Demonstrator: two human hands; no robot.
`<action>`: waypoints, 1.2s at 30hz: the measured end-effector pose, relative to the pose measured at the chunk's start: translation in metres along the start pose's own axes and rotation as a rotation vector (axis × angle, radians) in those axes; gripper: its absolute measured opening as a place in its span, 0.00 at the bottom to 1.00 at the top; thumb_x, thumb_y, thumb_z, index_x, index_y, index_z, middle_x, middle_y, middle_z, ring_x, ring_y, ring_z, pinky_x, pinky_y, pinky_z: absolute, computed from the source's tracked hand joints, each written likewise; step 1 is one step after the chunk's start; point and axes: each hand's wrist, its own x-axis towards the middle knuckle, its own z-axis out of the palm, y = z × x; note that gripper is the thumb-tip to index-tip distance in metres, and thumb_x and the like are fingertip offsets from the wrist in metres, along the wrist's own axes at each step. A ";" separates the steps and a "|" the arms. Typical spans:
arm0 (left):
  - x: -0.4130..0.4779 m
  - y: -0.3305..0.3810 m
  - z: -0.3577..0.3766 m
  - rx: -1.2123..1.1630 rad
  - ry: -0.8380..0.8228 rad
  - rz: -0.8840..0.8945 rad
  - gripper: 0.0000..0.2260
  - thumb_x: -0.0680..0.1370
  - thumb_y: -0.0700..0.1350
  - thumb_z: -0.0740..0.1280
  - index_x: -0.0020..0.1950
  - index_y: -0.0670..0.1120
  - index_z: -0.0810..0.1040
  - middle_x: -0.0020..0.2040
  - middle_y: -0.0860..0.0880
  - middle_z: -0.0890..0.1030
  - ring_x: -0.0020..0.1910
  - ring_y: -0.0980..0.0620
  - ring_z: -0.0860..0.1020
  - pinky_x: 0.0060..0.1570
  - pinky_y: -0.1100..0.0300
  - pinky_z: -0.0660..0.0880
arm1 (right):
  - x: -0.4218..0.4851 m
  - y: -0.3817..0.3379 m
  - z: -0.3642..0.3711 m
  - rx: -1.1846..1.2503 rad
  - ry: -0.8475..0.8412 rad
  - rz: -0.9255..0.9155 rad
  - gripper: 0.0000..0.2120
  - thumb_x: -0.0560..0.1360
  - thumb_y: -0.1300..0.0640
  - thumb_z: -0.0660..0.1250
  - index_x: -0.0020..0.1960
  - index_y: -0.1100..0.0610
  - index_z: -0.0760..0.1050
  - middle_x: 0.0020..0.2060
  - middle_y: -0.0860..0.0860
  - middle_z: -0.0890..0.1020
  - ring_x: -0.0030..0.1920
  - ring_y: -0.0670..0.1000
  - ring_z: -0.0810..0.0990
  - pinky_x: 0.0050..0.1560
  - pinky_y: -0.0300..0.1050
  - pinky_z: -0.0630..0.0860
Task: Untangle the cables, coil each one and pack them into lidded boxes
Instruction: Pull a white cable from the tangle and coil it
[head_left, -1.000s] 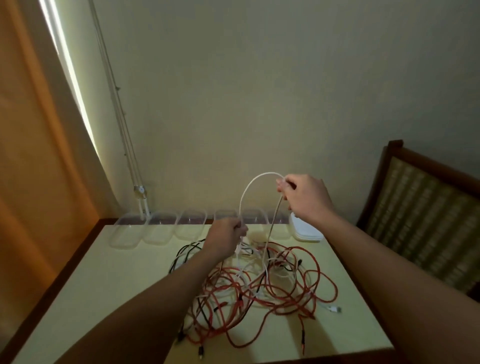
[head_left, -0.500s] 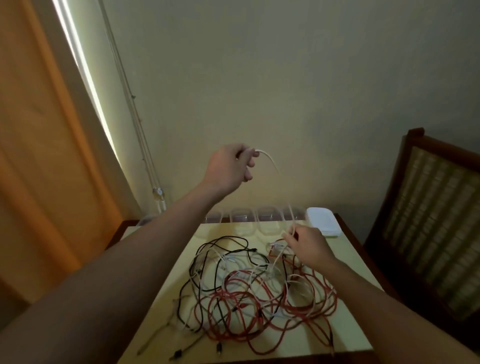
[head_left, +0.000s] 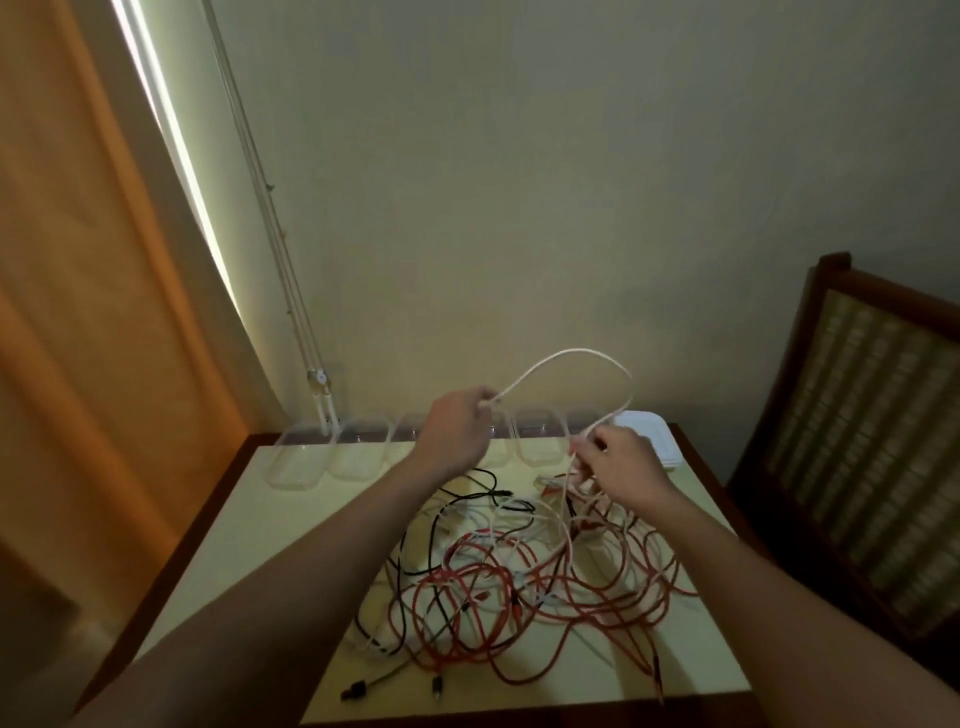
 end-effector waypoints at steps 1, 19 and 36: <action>-0.002 -0.002 0.012 0.051 -0.089 -0.004 0.12 0.83 0.43 0.60 0.62 0.46 0.80 0.49 0.43 0.82 0.46 0.46 0.79 0.39 0.59 0.66 | 0.004 -0.004 -0.008 0.025 0.009 -0.012 0.14 0.83 0.56 0.63 0.42 0.59 0.79 0.33 0.53 0.84 0.32 0.47 0.84 0.30 0.36 0.75; 0.011 0.022 0.079 -0.063 -0.249 -0.034 0.13 0.82 0.51 0.65 0.50 0.43 0.85 0.41 0.47 0.82 0.47 0.44 0.81 0.41 0.57 0.69 | -0.010 0.005 -0.007 -0.056 0.252 -0.099 0.08 0.79 0.52 0.67 0.45 0.55 0.78 0.37 0.49 0.82 0.37 0.50 0.80 0.39 0.48 0.77; 0.051 0.056 0.023 -0.118 -0.136 -0.029 0.12 0.80 0.53 0.68 0.48 0.48 0.88 0.30 0.47 0.76 0.23 0.56 0.65 0.26 0.62 0.63 | -0.014 0.061 0.073 -0.593 0.049 0.094 0.30 0.79 0.31 0.57 0.76 0.44 0.65 0.65 0.55 0.69 0.65 0.56 0.71 0.56 0.52 0.75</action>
